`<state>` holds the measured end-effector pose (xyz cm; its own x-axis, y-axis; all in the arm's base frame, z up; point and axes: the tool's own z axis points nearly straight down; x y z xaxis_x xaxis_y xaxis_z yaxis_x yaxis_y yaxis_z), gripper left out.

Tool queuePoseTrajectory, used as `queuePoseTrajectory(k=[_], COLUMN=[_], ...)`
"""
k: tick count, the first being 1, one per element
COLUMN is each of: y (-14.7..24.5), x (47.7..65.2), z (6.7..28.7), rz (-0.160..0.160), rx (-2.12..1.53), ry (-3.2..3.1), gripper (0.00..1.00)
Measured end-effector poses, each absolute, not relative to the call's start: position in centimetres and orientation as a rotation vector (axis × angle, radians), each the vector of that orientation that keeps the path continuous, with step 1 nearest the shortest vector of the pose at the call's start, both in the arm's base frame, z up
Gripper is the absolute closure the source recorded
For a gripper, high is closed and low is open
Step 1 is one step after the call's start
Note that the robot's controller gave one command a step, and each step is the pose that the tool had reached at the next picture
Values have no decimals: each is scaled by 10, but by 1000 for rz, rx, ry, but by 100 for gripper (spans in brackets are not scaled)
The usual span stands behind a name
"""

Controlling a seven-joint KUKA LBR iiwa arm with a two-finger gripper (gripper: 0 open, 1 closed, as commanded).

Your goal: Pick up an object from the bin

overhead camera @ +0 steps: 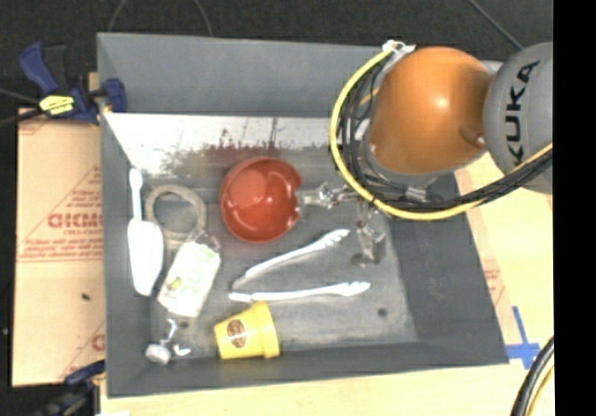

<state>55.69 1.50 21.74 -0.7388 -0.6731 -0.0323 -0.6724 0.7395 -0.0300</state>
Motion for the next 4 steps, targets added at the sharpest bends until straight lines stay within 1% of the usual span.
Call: queuePoseTrajectory(k=[1, 2, 3, 4], y=[27, 34, 12, 42], x=[594, 596, 586, 610], z=[116, 178, 93, 136], rz=[-11, -26, -6, -39], rx=[-1279, -1015, -1255, -1300], ry=[2842, 2915, 2858, 2785], gripper=[0, 0, 0, 0])
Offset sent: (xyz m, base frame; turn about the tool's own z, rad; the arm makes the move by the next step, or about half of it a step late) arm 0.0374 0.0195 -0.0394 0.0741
